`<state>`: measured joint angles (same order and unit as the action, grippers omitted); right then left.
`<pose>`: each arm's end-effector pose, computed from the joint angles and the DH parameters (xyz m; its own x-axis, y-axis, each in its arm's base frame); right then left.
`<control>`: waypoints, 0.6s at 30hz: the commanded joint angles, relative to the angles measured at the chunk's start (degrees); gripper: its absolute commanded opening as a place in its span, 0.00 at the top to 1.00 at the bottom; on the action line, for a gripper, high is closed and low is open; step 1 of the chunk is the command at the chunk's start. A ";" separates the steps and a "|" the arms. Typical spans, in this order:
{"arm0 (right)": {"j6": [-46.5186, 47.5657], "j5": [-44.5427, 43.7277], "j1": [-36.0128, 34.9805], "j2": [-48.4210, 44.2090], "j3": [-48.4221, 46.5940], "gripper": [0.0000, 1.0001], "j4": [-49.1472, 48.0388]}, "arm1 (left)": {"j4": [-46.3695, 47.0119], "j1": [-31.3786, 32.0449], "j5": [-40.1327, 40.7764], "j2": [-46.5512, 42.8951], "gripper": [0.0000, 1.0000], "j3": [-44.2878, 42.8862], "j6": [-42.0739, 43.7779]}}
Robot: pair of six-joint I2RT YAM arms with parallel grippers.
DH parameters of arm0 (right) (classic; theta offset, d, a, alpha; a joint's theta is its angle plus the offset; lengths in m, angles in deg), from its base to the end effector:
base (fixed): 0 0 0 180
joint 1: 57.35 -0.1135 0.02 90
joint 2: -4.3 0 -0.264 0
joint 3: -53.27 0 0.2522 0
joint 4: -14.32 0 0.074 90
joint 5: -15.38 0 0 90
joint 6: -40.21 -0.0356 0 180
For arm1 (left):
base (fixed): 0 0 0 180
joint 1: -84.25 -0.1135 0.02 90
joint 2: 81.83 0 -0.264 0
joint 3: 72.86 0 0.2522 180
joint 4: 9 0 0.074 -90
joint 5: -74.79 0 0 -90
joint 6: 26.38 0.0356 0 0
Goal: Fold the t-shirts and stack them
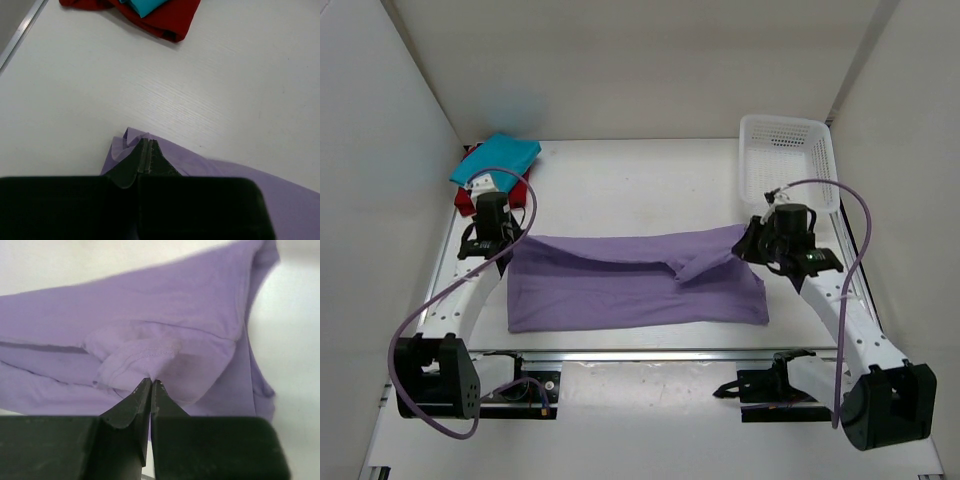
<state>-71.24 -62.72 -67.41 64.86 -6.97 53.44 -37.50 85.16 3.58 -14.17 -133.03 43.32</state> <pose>0.2217 0.0468 0.2729 -0.7020 0.2389 -0.6709 -0.0763 0.9114 0.4043 0.2570 0.0074 0.2615 -0.4659 -0.3211 -0.8245 -0.4341 0.8949 -0.1032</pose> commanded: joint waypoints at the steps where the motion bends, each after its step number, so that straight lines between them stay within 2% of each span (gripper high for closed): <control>1: -1.57 -0.04 2.24 -3.59 5.69 1.00 -0.49 | -2.13 -0.11 3.19 -1.56 1.00 1.67 0.70; 8: -4.30 -1.97 3.38 -12.56 15.63 0.99 1.26 | -5.20 -4.24 -0.15 -2.36 1.00 4.22 -2.02; 11: -7.45 -3.72 1.20 -14.58 18.70 1.00 1.79 | -5.91 -5.12 -2.08 -0.08 0.97 5.98 -3.69; 14: -10.61 -8.54 -1.70 -17.82 21.25 1.00 2.23 | -5.91 -8.55 -9.28 2.12 0.75 6.95 -5.28; 15: -10.98 -9.87 -2.32 -19.84 21.43 0.98 2.41 | -5.56 -9.08 -9.73 1.95 0.57 7.47 -5.80; 16: -11.41 -11.71 -3.46 -21.69 21.43 0.96 2.76 | -5.13 -9.95 -10.78 1.52 0.30 7.65 -6.24; 18: -11.16 -15.23 -4.17 -24.33 21.87 0.82 2.85 | -4.24 -11.71 -12.45 -0.77 0.21 8.44 -6.86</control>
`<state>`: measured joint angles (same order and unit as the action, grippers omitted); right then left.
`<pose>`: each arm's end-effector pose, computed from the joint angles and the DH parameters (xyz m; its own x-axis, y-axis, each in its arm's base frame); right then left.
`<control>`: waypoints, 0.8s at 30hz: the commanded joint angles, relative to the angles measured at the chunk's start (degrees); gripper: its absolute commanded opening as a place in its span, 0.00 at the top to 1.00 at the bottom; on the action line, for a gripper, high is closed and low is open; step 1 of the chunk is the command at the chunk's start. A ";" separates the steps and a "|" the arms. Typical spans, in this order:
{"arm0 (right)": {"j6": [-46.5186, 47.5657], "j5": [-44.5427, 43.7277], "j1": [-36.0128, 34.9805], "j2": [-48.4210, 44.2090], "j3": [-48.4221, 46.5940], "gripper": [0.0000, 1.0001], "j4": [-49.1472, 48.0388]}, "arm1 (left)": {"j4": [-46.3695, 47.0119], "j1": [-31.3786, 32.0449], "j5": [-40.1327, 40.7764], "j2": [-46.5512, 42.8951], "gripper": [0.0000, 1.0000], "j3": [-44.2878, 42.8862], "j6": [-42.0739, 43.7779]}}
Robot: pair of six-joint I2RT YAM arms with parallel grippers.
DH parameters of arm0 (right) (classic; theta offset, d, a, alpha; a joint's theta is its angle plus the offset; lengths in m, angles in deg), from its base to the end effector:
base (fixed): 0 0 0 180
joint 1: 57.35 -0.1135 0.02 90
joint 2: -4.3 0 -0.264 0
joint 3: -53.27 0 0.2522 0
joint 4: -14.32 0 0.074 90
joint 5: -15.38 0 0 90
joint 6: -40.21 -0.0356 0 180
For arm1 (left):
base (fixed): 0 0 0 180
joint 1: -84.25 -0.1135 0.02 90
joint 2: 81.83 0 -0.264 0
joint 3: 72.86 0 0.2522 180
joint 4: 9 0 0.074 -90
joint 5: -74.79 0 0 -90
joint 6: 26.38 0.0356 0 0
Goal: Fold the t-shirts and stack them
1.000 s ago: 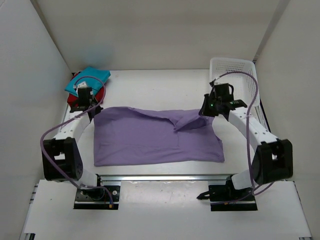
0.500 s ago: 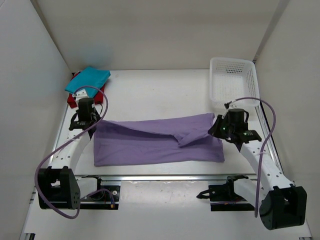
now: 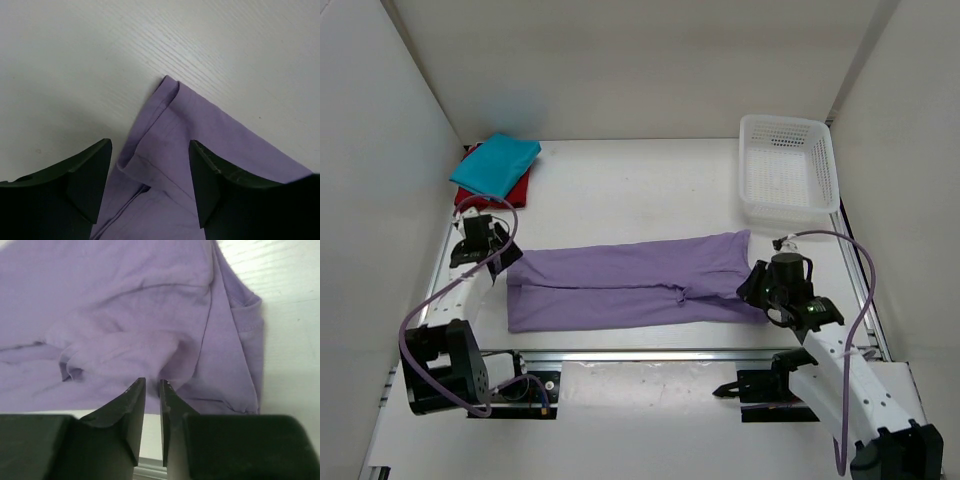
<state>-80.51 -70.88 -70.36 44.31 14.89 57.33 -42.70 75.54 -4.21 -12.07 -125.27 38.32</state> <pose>0.1435 0.0355 0.1991 -0.7264 0.3553 -0.5883 0.1177 0.9076 0.4029 0.2341 0.0427 0.2013 -0.5808 -0.5134 -0.6318 -0.5701 0.8105 -0.1345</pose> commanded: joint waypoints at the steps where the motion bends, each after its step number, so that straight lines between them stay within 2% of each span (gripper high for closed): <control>1: -1.54 -7.18 -0.61 -4.67 -0.51 0.78 -0.87 | 2.09 -2.62 -5.72 -4.79 0.27 1.29 -2.29; 2: -0.40 -6.48 0.18 -5.11 -1.12 0.72 -0.87 | 3.15 -2.89 -6.34 -6.63 0.37 1.82 -2.39; 3: 0.22 -6.30 0.79 -5.29 -1.48 0.69 -0.61 | 3.42 -2.72 -6.61 -7.52 0.41 1.83 -2.65; 5: 1.19 -7.08 -0.34 -5.03 -3.58 0.68 1.50 | 4.56 -0.53 -6.96 -10.42 0.47 1.56 -3.00; 7: 2.50 -7.35 -2.88 -4.24 -4.47 0.75 0.37 | 5.44 3.06 -6.44 -12.18 0.49 2.35 -3.35; 8: 1.90 -8.48 -6.02 -2.41 -5.60 0.78 0.45 | 6.14 5.43 -6.43 -13.41 0.50 3.40 -3.87; 9: 1.37 -9.54 -9.88 -1.35 -6.22 0.91 -0.42 | 7.62 7.89 -6.96 -14.81 0.49 4.11 -4.32; 10: 1.28 -9.98 -12.45 0.84 -6.23 1.00 -1.56 | 7.73 9.75 -7.31 -15.26 0.49 5.77 -5.36; 13: 0.31 -16.31 -29.03 9.79 -7.97 1.00 -8.14 | 11.15 17.82 -8.72 -16.23 0.46 8.76 -7.13; 15: 1.88 -18.50 -33.80 16.14 -10.17 1.00 -10.17 | 12.29 20.56 -7.85 -16.49 0.44 10.61 -7.31; 17: 4.43 -17.73 -35.49 24.64 -13.78 0.98 -11.67 | 13.70 19.71 -6.79 -17.28 0.44 13.24 -7.13; 19: 6.01 -17.82 -35.50 29.32 -17.37 0.90 -12.47 | 16.50 13.67 -10.63 -18.16 0.46 15.44 -8.62; 21: 6.03 -16.85 -34.80 34.06 -19.05 0.80 -12.12 | 17.39 10.57 -13.98 -17.91 0.46 16.42 -8.98; 24: 4.71 -18.94 -34.88 37.06 -19.07 0.70 -11.94 | 17.48 13.09 -12.50 -17.90 0.45 16.77 -8.63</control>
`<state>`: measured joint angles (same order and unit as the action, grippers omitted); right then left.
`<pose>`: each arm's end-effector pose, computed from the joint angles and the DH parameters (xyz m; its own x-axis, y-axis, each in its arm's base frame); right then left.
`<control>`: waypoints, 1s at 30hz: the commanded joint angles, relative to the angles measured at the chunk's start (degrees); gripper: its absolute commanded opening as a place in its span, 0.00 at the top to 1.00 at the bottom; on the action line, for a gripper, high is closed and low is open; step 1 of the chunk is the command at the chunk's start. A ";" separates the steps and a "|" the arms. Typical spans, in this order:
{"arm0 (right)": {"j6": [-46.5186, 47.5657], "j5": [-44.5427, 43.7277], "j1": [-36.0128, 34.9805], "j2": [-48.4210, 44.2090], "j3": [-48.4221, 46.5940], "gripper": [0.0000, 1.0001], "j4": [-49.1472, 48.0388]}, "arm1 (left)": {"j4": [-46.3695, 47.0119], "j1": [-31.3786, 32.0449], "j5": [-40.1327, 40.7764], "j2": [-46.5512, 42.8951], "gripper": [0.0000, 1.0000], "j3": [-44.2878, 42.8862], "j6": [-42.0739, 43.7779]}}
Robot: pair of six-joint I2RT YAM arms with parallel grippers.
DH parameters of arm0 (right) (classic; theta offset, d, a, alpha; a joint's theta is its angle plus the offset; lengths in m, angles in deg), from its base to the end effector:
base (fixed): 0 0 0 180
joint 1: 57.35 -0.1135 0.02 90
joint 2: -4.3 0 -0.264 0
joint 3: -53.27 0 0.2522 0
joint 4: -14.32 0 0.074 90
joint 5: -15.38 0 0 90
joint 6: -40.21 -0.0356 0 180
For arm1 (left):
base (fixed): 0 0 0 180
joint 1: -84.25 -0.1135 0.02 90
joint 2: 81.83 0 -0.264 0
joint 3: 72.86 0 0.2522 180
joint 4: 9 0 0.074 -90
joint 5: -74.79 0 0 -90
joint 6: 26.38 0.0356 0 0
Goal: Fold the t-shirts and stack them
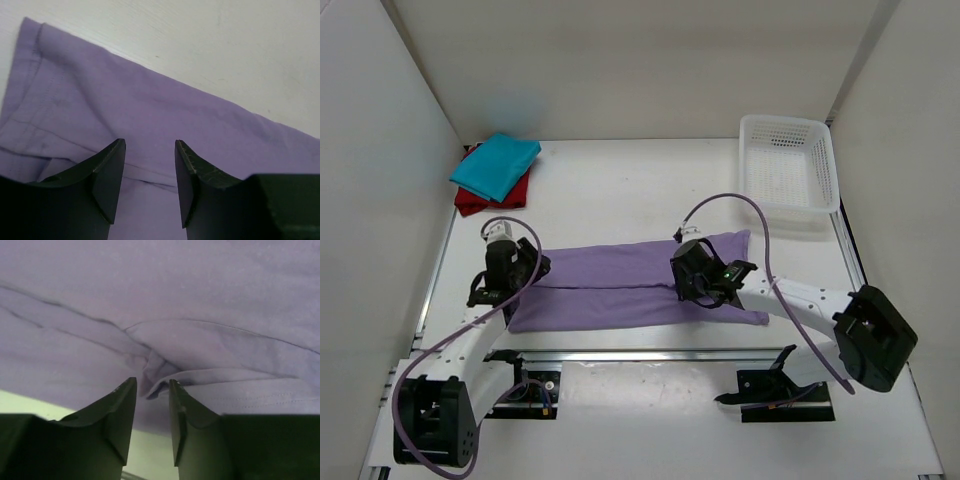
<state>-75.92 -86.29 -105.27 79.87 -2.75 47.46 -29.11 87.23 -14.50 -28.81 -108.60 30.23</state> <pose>0.1782 0.1866 0.1982 -0.7625 -0.2009 -0.6150 -0.3441 0.9309 0.1225 0.1889 -0.0094 0.1829 -0.5295 -0.5235 -0.6675 -0.2985 0.8516 -0.4310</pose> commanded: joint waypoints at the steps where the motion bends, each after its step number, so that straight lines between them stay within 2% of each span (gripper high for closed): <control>1: -0.76 -3.63 0.02 2.21 -1.16 0.68 -2.15 | 4.41 3.24 -1.77 -1.16 0.45 0.44 -0.54; 7: -2.08 -6.71 -1.65 3.53 -0.72 0.66 -0.75 | 7.93 12.47 1.12 -3.09 0.45 4.39 -3.88; 11: -3.40 -7.41 -4.01 4.14 -0.63 0.63 0.92 | 8.98 12.49 -0.61 -4.58 0.45 6.33 -4.67; 13: -3.84 -7.85 -4.02 4.76 -0.37 0.65 1.80 | 9.16 11.70 -0.45 -4.76 0.44 7.03 -4.85; 15: -4.89 -7.59 -4.02 4.85 0.25 0.83 2.16 | 9.07 11.52 -1.32 -5.20 0.44 7.47 -5.37; 16: -5.33 -7.85 -3.94 4.85 0.34 0.85 2.51 | 9.34 11.95 -1.59 -5.98 0.44 7.74 -5.55; 18: -6.30 -8.11 -4.63 4.77 0.34 1.00 3.56 | 9.33 13.01 -1.76 -5.82 0.44 7.21 -5.37; 22: -10.42 -9.78 -7.00 0.56 1.30 1.00 5.76 | 9.42 15.38 -1.33 -5.82 0.44 5.90 -6.07; 27: -17.89 -4.17 -7.98 -7.18 8.40 1.00 2.95 | 10.39 16.97 -1.59 -4.06 0.43 4.14 -6.16; 29: -21.13 0.74 -6.93 -12.44 12.35 0.92 -2.73 | 11.09 17.05 -2.46 -3.71 0.43 3.52 -6.25; 30: -22.11 1.98 -5.88 -13.77 14.73 0.80 -5.55 | 11.01 16.97 -2.90 -3.36 0.43 3.35 -6.60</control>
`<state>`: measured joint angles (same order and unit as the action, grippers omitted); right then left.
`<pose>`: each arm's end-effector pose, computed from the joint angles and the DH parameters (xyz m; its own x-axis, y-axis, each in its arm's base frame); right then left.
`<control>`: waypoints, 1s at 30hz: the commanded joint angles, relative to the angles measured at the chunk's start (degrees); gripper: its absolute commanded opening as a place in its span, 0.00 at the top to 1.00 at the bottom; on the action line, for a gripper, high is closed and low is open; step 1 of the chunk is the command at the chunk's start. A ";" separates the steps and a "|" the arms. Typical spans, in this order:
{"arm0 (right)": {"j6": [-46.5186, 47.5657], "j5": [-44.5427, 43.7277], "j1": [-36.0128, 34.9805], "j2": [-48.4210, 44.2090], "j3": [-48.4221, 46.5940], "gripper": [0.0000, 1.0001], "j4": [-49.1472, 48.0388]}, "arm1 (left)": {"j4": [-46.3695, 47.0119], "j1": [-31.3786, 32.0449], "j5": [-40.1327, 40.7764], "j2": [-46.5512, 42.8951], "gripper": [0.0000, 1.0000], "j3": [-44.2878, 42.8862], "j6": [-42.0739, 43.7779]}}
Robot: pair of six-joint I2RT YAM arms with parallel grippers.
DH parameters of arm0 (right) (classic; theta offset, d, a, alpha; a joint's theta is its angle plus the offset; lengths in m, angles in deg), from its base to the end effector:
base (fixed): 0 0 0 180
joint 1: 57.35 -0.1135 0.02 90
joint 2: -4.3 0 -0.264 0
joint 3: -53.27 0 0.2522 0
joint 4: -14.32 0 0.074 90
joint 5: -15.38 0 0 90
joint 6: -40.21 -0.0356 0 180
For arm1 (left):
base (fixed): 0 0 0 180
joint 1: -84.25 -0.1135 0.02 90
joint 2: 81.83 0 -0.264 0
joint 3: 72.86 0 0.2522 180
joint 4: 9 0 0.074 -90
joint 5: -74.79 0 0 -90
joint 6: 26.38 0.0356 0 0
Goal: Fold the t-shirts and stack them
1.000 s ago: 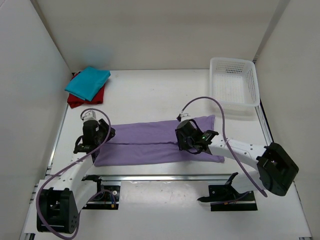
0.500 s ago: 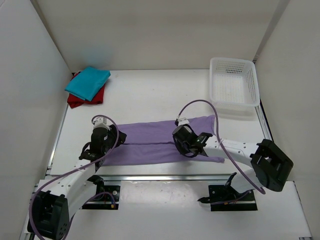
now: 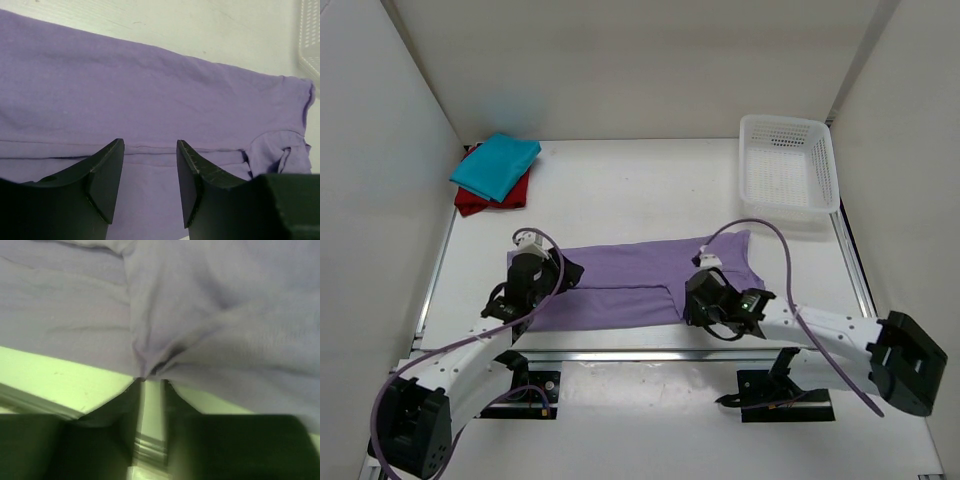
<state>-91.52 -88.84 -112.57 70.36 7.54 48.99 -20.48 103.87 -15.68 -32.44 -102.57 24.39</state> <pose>0.1279 0.1688 0.1783 -0.8252 -0.0570 -0.5620 -0.2232 0.9469 0.2316 0.1689 -0.0605 0.1723 -0.5941 -0.4596 -0.6602 -0.0430 0.8377 -0.5445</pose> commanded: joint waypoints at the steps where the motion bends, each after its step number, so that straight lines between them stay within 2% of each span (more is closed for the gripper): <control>1: -7.04 5.86 1.61 -6.54 5.76 0.71 -7.72 | 2.46 0.51 -1.90 0.53 0.43 -3.56 -0.68; 3: -6.87 6.83 3.79 -9.72 6.22 0.65 -8.16 | 2.20 0.34 -2.34 1.06 0.43 -4.53 -0.50; 6: -3.02 5.70 6.69 -14.11 2.10 0.67 -1.33 | 1.76 1.82 -2.69 1.94 0.42 -6.64 0.11; 8: -0.20 5.51 10.73 -16.91 0.42 0.74 0.44 | 1.76 4.36 -1.38 3.26 0.43 -8.39 0.73; 10: 5.06 10.93 22.02 -17.63 1.11 0.89 -1.47 | 2.81 8.84 0.20 6.58 0.41 -10.06 1.60; 11: 6.30 12.27 24.70 -16.85 1.20 0.96 -2.35 | 3.07 10.25 0.38 7.73 0.41 -11.38 1.78; 12: 8.14 15.76 31.34 -16.15 1.90 0.98 -3.41 | 3.43 12.27 0.38 10.70 0.41 -11.91 2.04; 13: 9.81 16.32 36.19 -14.66 1.99 0.97 -3.94 | 3.52 13.77 0.21 14.04 0.40 -14.35 2.65; 15: 11.40 16.94 40.34 -12.54 2.69 0.89 -6.48 | 4.13 17.89 -1.80 19.75 0.39 -17.79 3.97; 16: 12.63 17.64 42.72 -10.62 1.57 0.80 -6.84 | 4.57 19.22 -3.03 23.35 0.39 -20.15 4.41; 18: 13.43 19.74 44.14 -5.71 1.03 0.71 -8.24 | 4.40 23.08 -4.00 29.26 0.39 -25.60 5.12; 23: 14.05 19.66 41.95 0.11 0.32 0.65 -8.42 | 5.53 28.19 -7.26 43.75 0.38 -34.31 5.48; 27: 13.34 20.55 42.30 0.20 3.22 0.60 -10.80 | 6.68 29.60 -9.28 50.10 0.38 -38.89 4.68; 28: 13.09 20.46 42.04 0.03 3.92 0.60 -11.15 | 6.59 29.52 -9.55 52.28 0.37 -39.86 4.59; 30: 12.82 22.12 41.86 0.29 4.45 0.70 -11.33 | 7.02 29.25 -10.25 54.05 0.38 -40.66 4.07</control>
<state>-78.82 -68.62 -70.45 70.76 10.80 40.50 -14.88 133.46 -23.44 20.93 -140.88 28.81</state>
